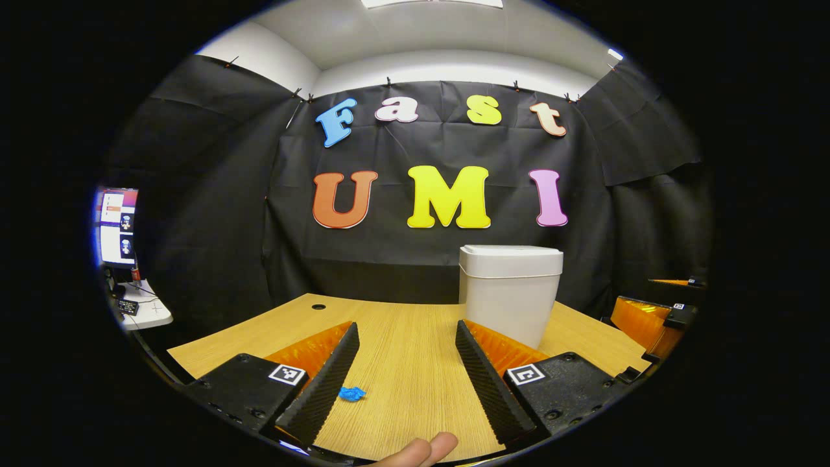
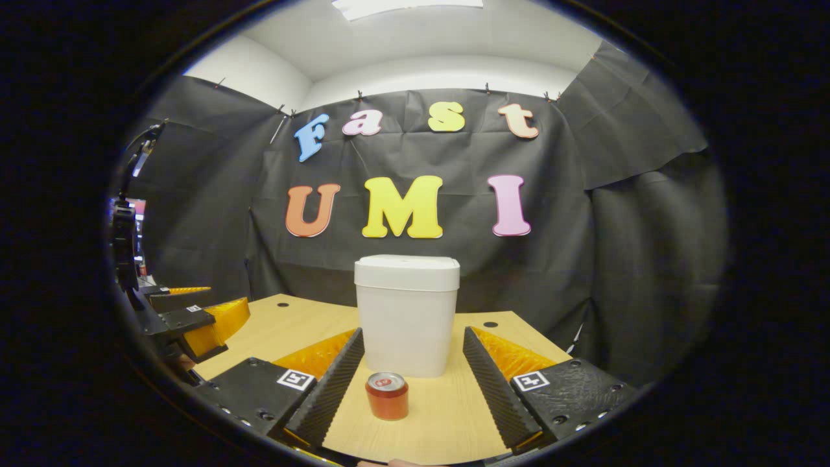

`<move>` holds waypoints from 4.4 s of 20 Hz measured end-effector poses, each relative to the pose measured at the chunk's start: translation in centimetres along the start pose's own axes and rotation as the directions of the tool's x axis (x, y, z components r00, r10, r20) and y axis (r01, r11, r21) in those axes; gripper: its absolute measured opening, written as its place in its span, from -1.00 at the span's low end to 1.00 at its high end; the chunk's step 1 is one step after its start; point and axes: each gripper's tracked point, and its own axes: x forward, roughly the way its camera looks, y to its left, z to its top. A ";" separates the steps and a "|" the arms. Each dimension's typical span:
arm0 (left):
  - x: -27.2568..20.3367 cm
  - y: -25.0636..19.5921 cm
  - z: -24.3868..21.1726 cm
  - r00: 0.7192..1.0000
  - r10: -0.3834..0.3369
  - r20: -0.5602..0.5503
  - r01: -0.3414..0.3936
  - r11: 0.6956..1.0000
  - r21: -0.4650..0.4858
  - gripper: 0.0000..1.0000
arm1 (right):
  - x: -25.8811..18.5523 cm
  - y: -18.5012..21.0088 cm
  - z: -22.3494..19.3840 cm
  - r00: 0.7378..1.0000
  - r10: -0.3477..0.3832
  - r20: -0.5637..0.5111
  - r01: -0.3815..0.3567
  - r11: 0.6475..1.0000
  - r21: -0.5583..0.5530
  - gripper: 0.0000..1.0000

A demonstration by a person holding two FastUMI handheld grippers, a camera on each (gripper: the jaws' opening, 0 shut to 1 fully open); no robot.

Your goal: Press the lid of the desktop garbage bin to open it, pick up the crumpled paper on the desktop and throw it into the bin, then pick up the pop can on the desktop and drop it into the bin, and finally close the garbage bin lid.

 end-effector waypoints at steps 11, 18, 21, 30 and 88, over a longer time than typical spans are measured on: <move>0.3 0.5 -0.5 1.000 0.012 -0.023 -0.012 1.000 -0.006 0.94 | 1.0 0.3 0.1 1.000 0.018 -0.006 -0.017 1.000 0.022 0.90; 0.6 1.7 -0.5 0.999 0.032 -0.030 -0.032 0.999 0.006 0.94 | 4.0 0.5 5.0 0.996 -0.006 0.088 0.008 1.000 -0.021 0.69; 0.8 2.4 -0.5 0.999 0.040 -0.032 -0.040 0.999 0.014 0.94 | 6.0 1.0 7.4 0.993 -0.001 0.117 0.003 1.000 -0.011 0.43; 1.3 3.5 -0.6 0.998 0.046 -0.042 -0.046 0.999 -0.002 0.94 | 13.6 1.0 12.9 0.998 0.003 0.070 -0.009 0.997 0.082 -1.00; 2.9 7.2 -2.6 0.991 0.060 -0.117 -0.065 0.997 -0.037 0.94 | 7.0 4.7 3.9 0.990 0.142 -0.013 -0.142 0.990 0.001 -1.00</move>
